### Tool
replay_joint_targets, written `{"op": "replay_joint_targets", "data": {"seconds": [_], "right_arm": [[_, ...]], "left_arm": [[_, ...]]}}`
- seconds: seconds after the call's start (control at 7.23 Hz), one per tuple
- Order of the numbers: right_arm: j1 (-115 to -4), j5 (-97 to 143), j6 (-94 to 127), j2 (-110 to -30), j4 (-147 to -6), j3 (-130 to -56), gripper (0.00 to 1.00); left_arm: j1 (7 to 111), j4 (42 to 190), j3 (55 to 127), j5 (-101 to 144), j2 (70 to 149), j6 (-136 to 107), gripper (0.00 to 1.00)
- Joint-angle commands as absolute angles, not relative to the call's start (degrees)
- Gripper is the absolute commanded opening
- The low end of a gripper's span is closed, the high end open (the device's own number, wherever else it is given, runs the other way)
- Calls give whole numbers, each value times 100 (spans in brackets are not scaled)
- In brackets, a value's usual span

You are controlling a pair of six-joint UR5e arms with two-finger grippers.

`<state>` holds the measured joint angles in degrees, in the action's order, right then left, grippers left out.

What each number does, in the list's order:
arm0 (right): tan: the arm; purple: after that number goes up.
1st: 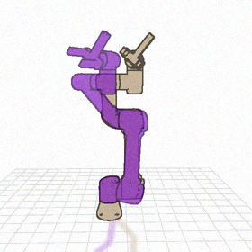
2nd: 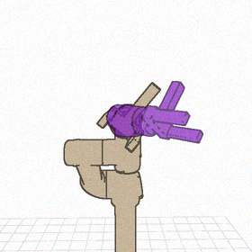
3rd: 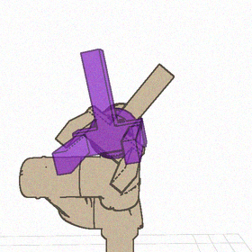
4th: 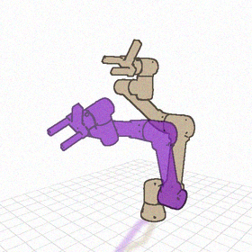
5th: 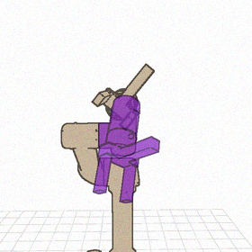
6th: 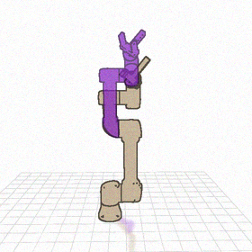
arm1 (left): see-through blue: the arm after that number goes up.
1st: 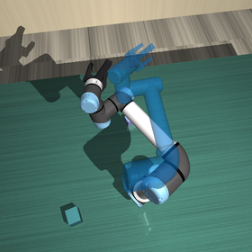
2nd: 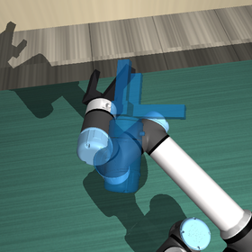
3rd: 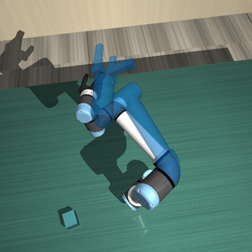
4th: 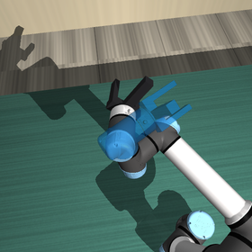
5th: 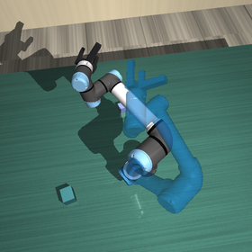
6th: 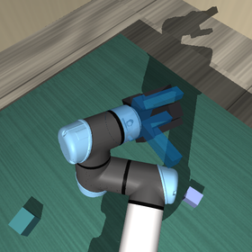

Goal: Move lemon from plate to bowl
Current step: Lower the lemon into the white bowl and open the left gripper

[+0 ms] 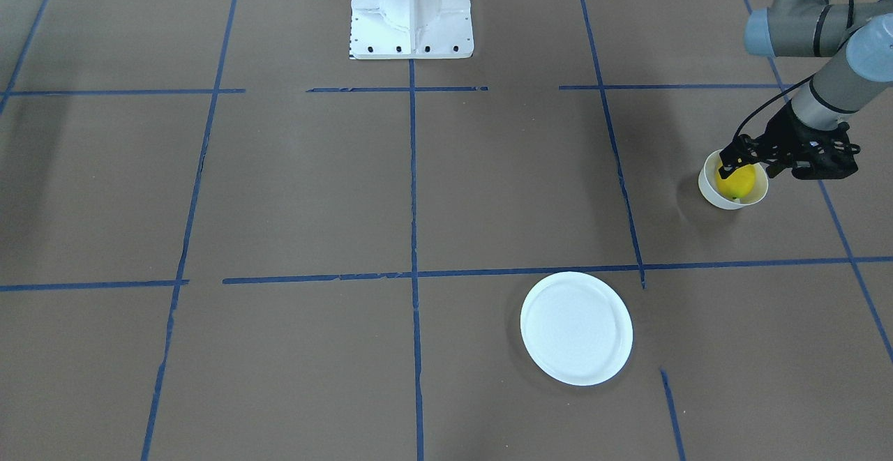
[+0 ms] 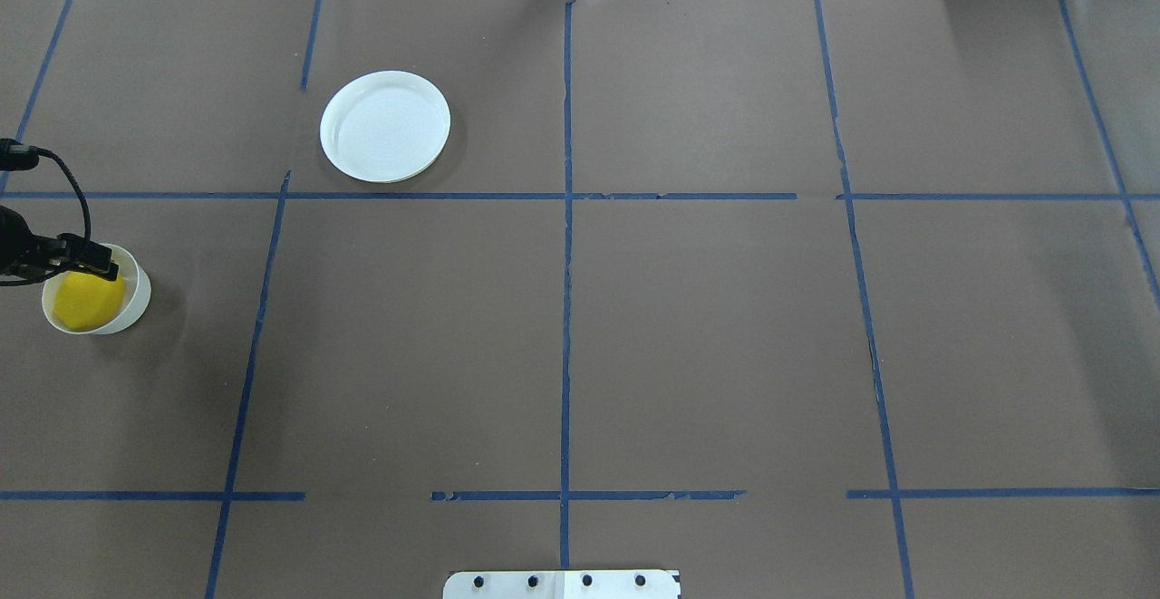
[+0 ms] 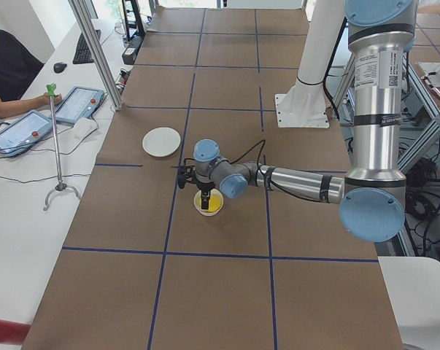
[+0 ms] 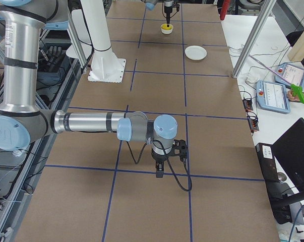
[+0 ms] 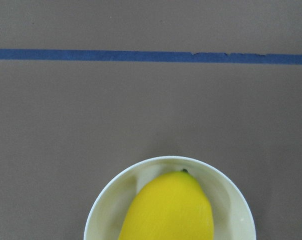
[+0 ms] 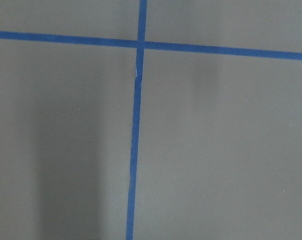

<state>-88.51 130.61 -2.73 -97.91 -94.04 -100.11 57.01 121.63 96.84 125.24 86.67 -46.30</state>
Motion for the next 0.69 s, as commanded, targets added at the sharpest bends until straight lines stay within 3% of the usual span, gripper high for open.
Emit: {"op": "replay_joint_targets", "data": {"seconds": [0.0,0.28,0.55], "right_arm": [[-8851,13061,-272,-9791,-9404,-10011,100],[-8851,13061,-272,-9791,-9404,-10011,100],[-8851,13061,-272,-9791,-9404,-10011,100]], "left_arm": [[5748,12138,10026,12664,8614,-4623,100],[6123,12042,10501,12814,8343,-3953,100],[6861,10984,10853,12814,8270,-2241,100]]}}
